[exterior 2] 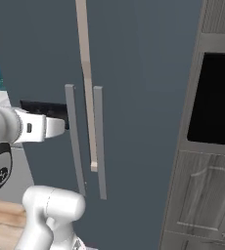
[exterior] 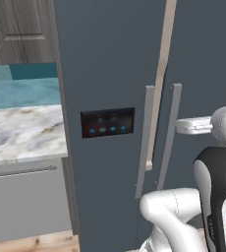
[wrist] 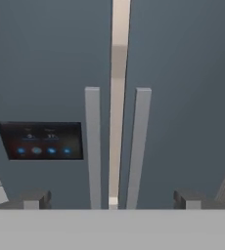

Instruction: Take the cakes from the fridge and place them on the empty tray on the dining counter.

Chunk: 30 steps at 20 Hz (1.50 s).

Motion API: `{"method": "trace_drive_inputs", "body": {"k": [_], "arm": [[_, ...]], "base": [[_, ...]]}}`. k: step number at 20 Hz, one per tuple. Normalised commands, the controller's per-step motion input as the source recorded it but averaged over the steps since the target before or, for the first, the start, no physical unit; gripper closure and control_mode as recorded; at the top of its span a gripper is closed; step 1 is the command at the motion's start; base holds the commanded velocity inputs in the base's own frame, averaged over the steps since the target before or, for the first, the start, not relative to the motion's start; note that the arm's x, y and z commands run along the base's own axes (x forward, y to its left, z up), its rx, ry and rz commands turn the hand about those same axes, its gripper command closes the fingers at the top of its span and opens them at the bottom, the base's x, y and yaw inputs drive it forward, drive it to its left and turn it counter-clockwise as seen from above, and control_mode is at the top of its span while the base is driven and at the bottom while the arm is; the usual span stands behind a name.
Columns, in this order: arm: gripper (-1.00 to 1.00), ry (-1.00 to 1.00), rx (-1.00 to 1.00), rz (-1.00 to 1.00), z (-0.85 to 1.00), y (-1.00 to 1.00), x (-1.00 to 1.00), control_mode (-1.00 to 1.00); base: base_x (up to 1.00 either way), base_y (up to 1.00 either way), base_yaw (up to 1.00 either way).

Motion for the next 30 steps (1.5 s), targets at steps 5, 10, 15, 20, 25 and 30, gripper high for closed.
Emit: {"method": "trace_drive_inputs", "body": {"k": [5,10,15,20,25,30], "arm": [[-1.0,0.0,0.0,0.0,0.0,0.0,0.0,1.0],[-1.0,0.0,0.0,0.0,0.0,0.0,0.0,1.0],[-1.0,0.0,0.0,0.0,0.0,0.0,0.0,1.0],[-1.0,0.0,0.0,0.0,0.0,0.0,0.0,1.0],[-1.0,-0.04,0.0,0.0,0.0,-0.06,0.08,-1.0],[-1.0,-0.05,0.0,-0.03,0.0,-0.32,0.52,-1.0]], "base": [[-0.67,0.0,0.0],[-0.55,0.0,0.0],[-0.16,0.0,0.0],[0.0,0.0,0.0],[0.0,0.0,0.0],[0.0,0.0,0.0]]}}
